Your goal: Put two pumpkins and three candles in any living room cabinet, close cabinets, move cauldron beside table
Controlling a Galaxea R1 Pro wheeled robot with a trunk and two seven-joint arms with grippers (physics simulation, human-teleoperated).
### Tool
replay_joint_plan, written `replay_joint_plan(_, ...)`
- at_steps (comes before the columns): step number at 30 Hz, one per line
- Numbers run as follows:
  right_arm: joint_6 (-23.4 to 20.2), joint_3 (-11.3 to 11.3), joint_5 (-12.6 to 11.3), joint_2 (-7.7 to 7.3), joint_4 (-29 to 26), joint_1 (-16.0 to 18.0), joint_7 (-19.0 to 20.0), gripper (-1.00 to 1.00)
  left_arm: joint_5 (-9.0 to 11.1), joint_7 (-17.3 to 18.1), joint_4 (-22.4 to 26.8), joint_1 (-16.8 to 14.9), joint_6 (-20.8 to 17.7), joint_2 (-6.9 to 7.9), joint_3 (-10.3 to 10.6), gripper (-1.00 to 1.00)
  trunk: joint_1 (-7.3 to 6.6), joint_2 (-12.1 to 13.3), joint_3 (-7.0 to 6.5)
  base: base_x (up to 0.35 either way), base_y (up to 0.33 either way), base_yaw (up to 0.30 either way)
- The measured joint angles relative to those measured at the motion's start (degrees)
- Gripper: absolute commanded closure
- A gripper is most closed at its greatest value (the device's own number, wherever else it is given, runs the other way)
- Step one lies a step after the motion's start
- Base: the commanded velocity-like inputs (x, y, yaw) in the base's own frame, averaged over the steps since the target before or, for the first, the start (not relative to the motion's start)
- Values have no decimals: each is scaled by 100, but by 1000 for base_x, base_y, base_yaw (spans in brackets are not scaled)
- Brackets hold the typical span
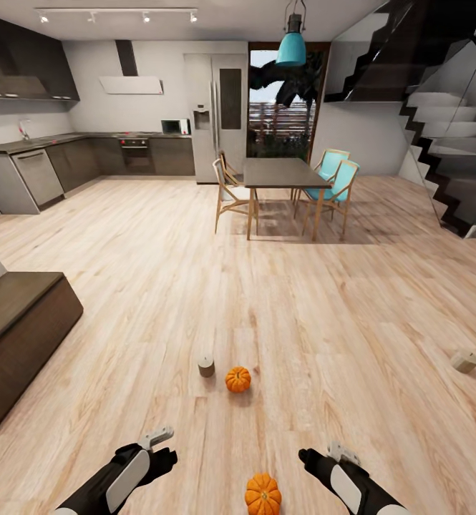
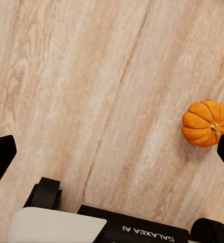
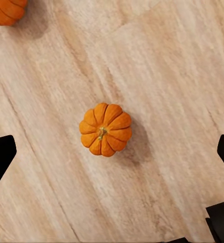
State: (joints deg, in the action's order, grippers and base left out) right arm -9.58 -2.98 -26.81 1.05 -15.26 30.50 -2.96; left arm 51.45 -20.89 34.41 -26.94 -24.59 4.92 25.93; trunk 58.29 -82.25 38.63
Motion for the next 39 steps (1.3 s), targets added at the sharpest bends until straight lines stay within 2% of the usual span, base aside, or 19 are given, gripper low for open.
replay_joint_plan(8,124,2,1,1,20,0,-13,-100,2,6,0,-3,0,-2,22,-100,0,0,0,16,61,0)
replay_joint_plan(14,61,5,16,23,-105,26,-4,-100,16,-44,193,-16,-106,-9,145,-100,0,0,0,0,0,0)
replay_joint_plan(20,61,45,46,24,19,-13,-23,-100,-46,-29,-1,143,-97,-8,142,-100,0,0,0,0,0,0)
replay_joint_plan(31,65,50,56,24,30,-17,-38,-100,-54,-28,-241,167,-86,-2,134,-100,0,0,0,0,0,0)
replay_joint_plan(39,69,50,58,24,28,-18,-25,-100,-54,-28,-239,167,-86,-1,130,-100,131,-239,107,0,0,0)
